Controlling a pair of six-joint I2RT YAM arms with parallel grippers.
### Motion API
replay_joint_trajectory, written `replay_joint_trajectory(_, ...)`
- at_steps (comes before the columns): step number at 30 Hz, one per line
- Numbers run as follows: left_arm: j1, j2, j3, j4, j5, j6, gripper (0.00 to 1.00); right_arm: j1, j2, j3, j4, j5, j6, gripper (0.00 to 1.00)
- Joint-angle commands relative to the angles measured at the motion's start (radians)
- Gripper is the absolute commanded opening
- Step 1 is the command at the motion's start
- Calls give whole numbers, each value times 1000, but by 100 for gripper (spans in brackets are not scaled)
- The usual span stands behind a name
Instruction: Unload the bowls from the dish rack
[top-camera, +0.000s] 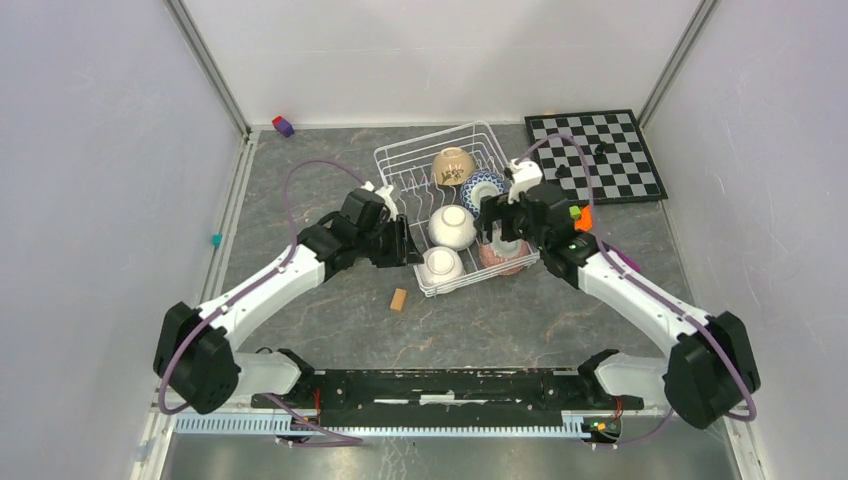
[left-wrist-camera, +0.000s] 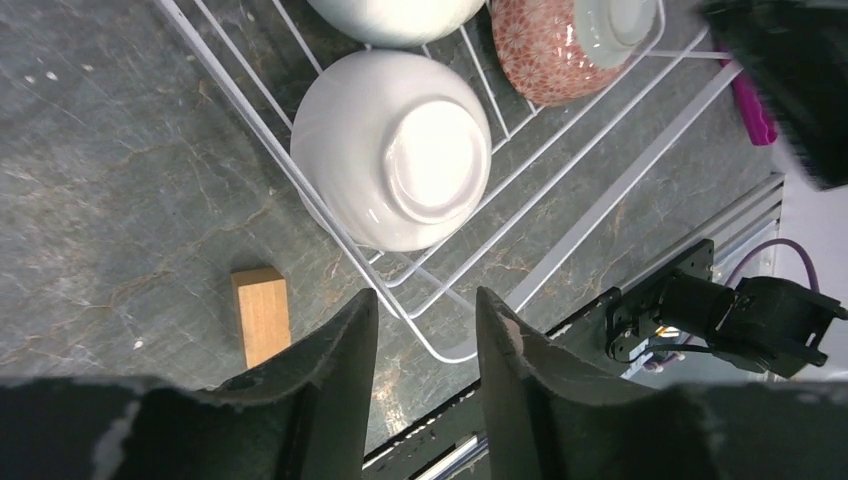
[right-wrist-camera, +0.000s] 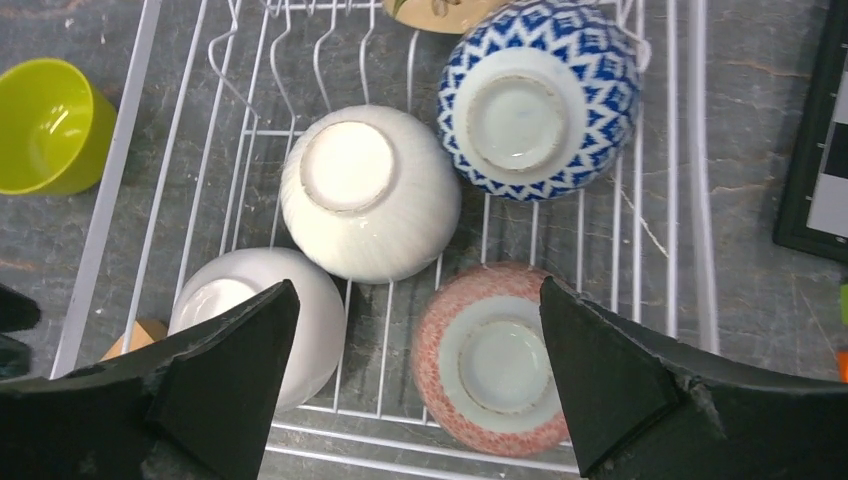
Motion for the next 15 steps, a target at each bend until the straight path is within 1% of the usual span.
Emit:
replay_joint_trajectory(1, 1, -78, 36, 1, -47, 45, 52, 74, 68, 59, 33, 93, 27, 98)
replay_joint_trajectory(5, 9, -111, 27, -1, -77, 40, 53, 100, 135, 71, 36, 198, 163, 98)
replay_joint_trajectory(7, 15, -128, 22, -4, -104, 36, 53, 100, 153, 58, 77, 245, 267, 95)
replay_joint_trajectory(9, 20, -146, 10, -3, -128, 34, 53, 101, 161, 37, 125, 255, 344, 94)
replay_joint_trajectory(11, 25, -164, -4, 2, -142, 35, 53, 101, 171, 28, 141, 279, 399, 93)
replay_joint_trajectory(13, 28, -178, -15, 0, -149, 37, 53, 105, 191, 39, 129, 318, 438, 90)
replay_joint_trajectory(15, 30, -185, -22, -3, -153, 43, 53, 108, 221, 66, 104, 341, 455, 90)
